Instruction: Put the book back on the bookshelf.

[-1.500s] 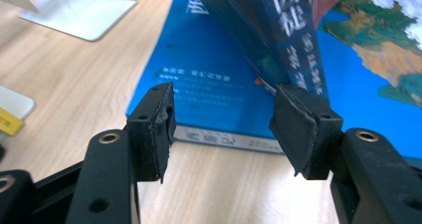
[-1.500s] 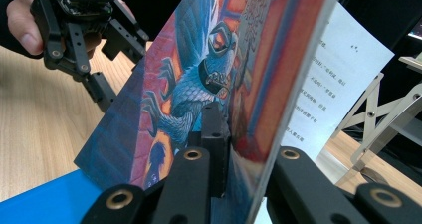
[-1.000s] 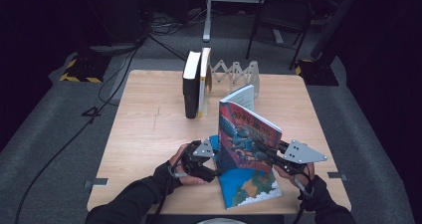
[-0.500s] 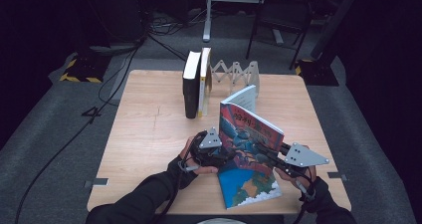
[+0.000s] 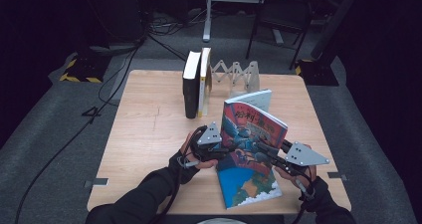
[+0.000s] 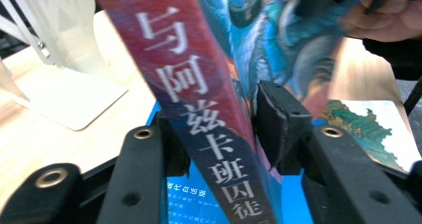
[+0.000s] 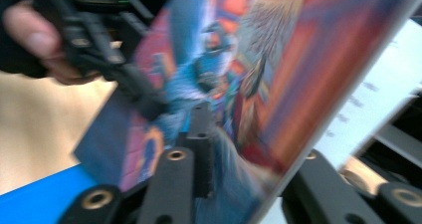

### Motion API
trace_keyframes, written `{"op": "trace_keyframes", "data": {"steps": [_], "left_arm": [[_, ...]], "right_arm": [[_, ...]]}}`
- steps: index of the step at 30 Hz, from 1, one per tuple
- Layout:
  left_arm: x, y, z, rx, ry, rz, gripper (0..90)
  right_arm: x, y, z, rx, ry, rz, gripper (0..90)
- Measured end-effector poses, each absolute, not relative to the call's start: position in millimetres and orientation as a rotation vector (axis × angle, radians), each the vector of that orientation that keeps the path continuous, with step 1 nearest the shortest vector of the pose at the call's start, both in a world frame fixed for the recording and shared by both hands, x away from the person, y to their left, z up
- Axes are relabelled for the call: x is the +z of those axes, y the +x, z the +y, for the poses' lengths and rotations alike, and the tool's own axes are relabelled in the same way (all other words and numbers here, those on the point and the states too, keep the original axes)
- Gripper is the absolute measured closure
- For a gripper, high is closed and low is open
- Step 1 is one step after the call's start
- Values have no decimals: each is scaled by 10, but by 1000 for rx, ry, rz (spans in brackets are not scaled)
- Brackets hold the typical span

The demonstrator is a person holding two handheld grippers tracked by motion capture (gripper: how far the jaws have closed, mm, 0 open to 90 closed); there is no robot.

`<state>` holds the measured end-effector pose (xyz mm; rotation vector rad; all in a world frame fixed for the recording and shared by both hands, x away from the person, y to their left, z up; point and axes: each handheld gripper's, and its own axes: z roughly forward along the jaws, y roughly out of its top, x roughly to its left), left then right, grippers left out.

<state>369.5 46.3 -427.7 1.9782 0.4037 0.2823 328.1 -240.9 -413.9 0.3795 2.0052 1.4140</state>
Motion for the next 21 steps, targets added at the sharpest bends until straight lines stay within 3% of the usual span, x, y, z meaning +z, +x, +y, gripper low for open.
{"op": "trace_keyframes", "data": {"steps": [11, 21], "left_arm": [[-4257, 3577, 535, 290, 2000, 296, 689], [-4256, 3523, 547, 302, 2014, 228, 708]], "right_arm": [[-4138, 3377, -2580, 1425, 569, 1911, 418], [-4243, 3497, -2520, 1420, 590, 2057, 314]]}}
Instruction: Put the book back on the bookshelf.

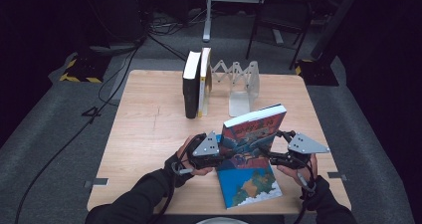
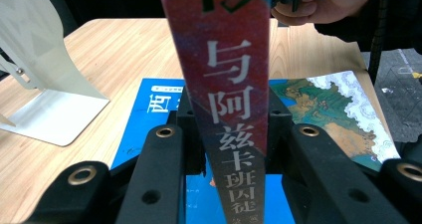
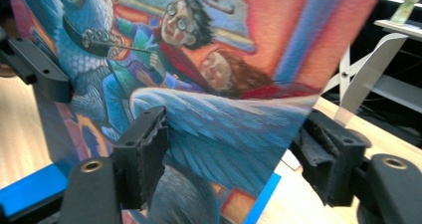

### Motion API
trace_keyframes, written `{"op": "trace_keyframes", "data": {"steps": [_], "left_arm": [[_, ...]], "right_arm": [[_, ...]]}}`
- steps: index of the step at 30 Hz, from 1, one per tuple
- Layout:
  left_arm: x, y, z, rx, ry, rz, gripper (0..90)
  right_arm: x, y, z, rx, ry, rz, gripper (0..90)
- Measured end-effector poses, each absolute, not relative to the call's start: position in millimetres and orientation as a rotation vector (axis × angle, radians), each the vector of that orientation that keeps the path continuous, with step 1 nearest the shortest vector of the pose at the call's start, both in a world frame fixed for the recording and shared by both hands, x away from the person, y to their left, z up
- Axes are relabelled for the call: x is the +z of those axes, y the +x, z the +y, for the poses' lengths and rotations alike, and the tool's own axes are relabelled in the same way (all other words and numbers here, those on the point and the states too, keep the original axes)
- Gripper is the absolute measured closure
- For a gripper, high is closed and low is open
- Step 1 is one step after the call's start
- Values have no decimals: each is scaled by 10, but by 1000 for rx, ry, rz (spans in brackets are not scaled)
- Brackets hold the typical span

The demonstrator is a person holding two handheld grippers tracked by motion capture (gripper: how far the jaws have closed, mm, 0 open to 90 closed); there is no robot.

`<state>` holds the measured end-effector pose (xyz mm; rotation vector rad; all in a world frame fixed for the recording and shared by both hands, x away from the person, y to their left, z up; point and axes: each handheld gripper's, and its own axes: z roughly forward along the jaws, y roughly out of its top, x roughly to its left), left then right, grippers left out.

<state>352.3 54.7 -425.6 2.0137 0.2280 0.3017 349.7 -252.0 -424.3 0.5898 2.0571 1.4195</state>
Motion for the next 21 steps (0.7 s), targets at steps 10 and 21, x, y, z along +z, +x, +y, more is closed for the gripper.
{"op": "trace_keyframes", "data": {"steps": [10, 21], "left_arm": [[-4234, 3527, 477, 326, 1991, 235, 696], [-3993, 3540, 477, 326, 1861, 264, 661]], "right_arm": [[-4223, 3467, -2625, 1492, 630, 2034, 457], [-4189, 3413, -2632, 1496, 579, 2017, 506]]}}
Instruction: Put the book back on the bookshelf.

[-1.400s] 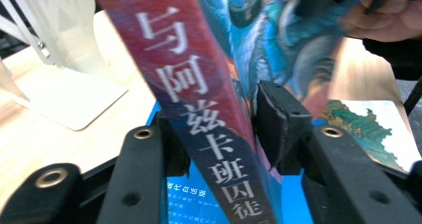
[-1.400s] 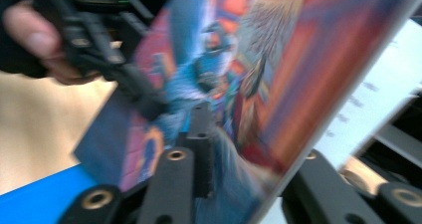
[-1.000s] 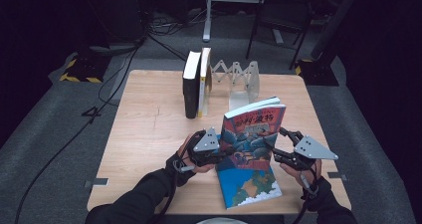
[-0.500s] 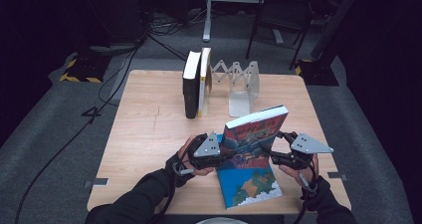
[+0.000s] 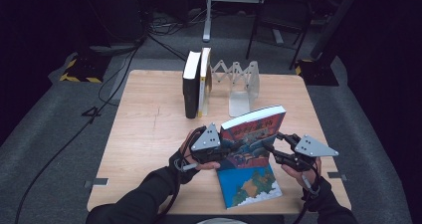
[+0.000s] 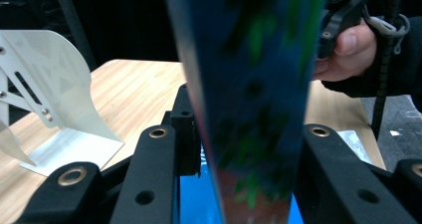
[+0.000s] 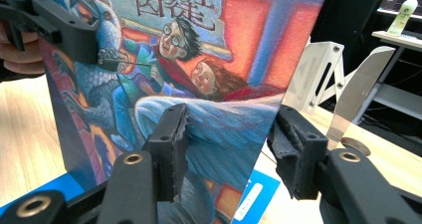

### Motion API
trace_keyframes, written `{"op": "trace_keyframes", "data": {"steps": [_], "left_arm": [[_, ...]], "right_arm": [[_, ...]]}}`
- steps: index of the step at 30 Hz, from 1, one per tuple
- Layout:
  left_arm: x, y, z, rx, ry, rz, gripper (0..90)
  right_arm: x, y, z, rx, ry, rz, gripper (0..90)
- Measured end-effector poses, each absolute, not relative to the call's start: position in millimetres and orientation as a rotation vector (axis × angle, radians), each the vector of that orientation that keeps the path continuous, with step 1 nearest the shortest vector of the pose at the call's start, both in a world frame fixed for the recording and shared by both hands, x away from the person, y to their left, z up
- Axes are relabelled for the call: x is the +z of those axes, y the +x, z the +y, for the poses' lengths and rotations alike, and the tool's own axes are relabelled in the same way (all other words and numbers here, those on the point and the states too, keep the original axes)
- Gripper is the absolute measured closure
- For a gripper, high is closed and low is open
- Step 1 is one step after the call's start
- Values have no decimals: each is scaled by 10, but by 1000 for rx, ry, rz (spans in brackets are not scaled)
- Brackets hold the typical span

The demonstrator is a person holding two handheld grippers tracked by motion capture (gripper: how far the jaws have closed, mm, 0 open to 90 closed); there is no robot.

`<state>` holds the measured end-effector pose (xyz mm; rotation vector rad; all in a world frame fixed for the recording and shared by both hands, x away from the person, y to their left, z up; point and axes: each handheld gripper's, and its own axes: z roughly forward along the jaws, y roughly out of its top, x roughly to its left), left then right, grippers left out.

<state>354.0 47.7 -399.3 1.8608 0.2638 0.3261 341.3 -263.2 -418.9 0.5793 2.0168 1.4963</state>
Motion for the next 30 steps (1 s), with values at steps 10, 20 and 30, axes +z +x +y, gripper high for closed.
{"op": "trace_keyframes", "data": {"steps": [10, 20, 30], "left_arm": [[-3939, 3558, 426, 332, 1859, 256, 695], [-3866, 3560, 369, 343, 1803, 290, 679], [-3832, 3576, 342, 314, 1822, 296, 724]], "right_arm": [[-4182, 3389, -2642, 1487, 569, 2016, 520], [-4173, 3385, -2646, 1488, 569, 2023, 528], [-4174, 3396, -2640, 1468, 573, 2032, 476]]}}
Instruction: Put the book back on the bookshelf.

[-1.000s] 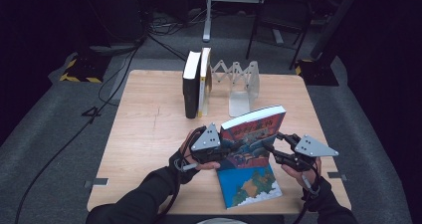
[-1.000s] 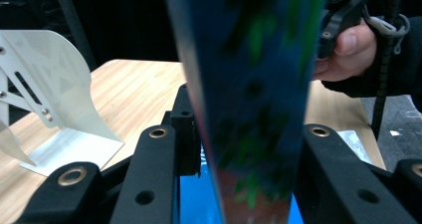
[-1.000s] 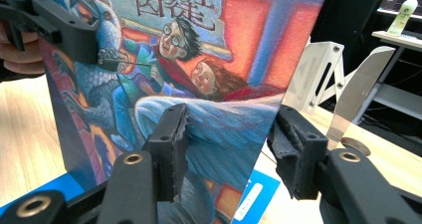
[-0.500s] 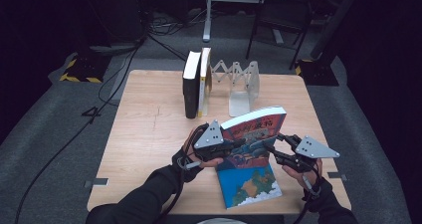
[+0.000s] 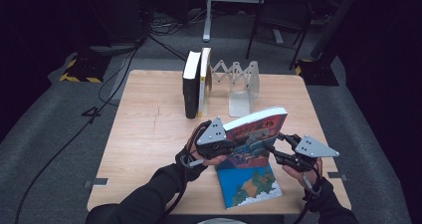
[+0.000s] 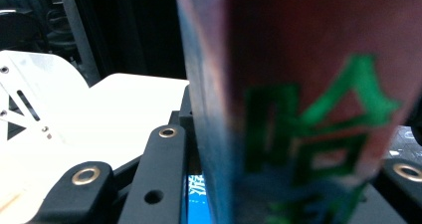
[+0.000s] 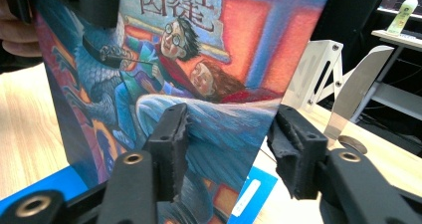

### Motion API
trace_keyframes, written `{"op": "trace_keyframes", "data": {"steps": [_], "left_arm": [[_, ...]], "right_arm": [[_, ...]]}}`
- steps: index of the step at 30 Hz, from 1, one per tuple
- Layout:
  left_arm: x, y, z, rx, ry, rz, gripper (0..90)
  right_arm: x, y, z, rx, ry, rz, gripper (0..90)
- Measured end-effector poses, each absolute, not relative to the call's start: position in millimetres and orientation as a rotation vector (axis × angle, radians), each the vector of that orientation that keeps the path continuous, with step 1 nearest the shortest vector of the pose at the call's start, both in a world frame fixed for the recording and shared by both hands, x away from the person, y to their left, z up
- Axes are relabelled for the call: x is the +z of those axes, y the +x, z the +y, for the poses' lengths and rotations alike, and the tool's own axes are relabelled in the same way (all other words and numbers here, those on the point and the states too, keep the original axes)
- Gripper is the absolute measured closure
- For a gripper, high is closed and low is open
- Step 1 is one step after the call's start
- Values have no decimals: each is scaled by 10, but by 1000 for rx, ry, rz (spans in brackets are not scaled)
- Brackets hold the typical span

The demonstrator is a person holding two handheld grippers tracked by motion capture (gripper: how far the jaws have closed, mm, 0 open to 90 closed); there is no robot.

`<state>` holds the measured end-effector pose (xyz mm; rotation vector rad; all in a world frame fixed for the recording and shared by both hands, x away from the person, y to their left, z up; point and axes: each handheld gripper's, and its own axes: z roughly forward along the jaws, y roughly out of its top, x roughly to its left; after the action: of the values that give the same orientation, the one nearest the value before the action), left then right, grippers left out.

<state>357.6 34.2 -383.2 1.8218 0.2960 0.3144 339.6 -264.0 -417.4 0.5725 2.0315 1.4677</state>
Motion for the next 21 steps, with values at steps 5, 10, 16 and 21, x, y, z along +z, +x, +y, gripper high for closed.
{"op": "trace_keyframes", "data": {"steps": [5, 10, 16, 21], "left_arm": [[-3820, 3599, 321, 307, 1817, 313, 729], [-3765, 3627, 279, 335, 1818, 327, 737], [-3668, 3693, 239, 353, 1813, 324, 738], [-3568, 3768, 226, 408, 1816, 339, 739]], "right_arm": [[-4167, 3388, -2705, 1449, 598, 2035, 427], [-4191, 3403, -2836, 1404, 660, 2090, 363], [-4277, 3419, -2950, 1358, 708, 2129, 356], [-4301, 3441, -2970, 1318, 724, 2149, 370]]}}
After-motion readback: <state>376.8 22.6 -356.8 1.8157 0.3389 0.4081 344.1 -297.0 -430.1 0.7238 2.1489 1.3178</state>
